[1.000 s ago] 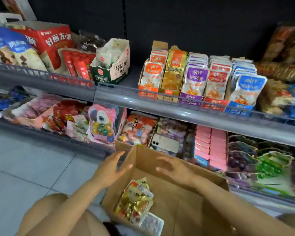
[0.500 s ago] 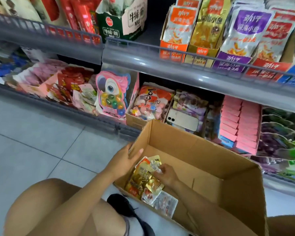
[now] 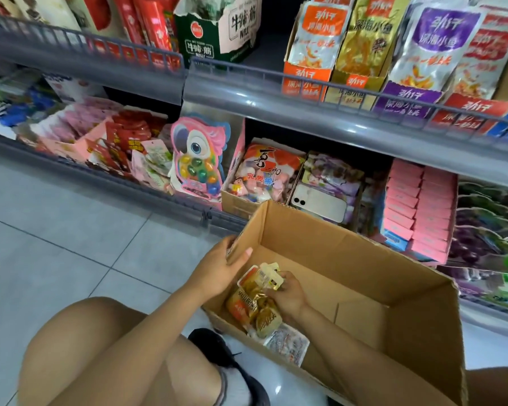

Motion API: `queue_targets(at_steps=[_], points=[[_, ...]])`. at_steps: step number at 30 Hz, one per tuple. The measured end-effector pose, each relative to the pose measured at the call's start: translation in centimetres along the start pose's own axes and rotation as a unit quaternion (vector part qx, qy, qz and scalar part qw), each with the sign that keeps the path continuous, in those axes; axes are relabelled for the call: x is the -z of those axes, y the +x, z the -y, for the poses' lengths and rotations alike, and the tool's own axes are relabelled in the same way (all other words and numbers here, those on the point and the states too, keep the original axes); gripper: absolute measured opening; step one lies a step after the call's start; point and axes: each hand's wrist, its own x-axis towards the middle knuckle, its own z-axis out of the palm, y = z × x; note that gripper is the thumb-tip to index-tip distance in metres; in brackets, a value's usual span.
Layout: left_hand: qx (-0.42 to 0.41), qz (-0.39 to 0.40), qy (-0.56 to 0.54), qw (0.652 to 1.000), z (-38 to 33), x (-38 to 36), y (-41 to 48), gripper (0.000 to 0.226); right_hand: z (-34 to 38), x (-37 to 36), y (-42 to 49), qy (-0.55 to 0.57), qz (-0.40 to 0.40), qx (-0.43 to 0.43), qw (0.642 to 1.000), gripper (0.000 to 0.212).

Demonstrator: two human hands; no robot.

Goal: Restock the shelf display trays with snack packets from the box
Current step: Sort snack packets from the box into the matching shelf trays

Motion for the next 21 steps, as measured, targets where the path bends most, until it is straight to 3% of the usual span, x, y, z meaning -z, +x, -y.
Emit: queue_targets(at_steps=[2, 4, 6, 8, 10, 12, 15, 18, 21], points=[[-0.041, -0.059, 0.066, 0.995, -0.6, 0.4, -0.4, 0.071, 1.7, 2.3, -1.1, 0.031, 0.002, 0.019, 0.999, 0.031], [-0.159, -0.149, 0.116, 0.969, -2.0, 0.6, -1.0, 0.071, 3.8, 4.8, -2.4, 0.076, 0.015, 0.044, 0.996, 0.031], [-0.235, -0.152, 0.116, 0.953, -3.8, 0.2, -1.6, 0.071, 6.1, 7.1, -4.3, 0.127, 0.045, 0.071, 0.988, 0.031], [-0.198, -0.074, 0.055, 0.976, -5.6, -1.2, -2.2, 0.08, 8.3, 8.6, -6.4, 0.148, 0.074, 0.099, 0.981, 0.032], [-0.099, 0.013, -0.088, 0.991, -7.3, -2.8, -2.5, 0.08, 10.1, 9.7, -8.1, 0.16, 0.089, 0.124, 0.975, 0.03], [-0.01, 0.087, -0.249, 0.965, -8.8, -3.6, -2.8, 0.057, 11.6, 10.5, -9.6, 0.181, 0.089, 0.142, 0.969, 0.029], [0.006, 0.083, -0.339, 0.937, -10.1, -4.0, -2.9, 0.031, 12.6, 11.5, -10.8, 0.193, 0.076, 0.152, 0.966, 0.038], [0.018, 0.067, -0.387, 0.92, -11.1, -4.6, -3.0, 0.03, 12.8, 12.0, -11.8, 0.175, 0.08, 0.169, 0.967, 0.041], [0.052, 0.077, -0.395, 0.914, -11.5, -5.1, -3.1, 0.025, 13.1, 12.8, -12.0, 0.18, 0.034, 0.172, 0.968, 0.042]])
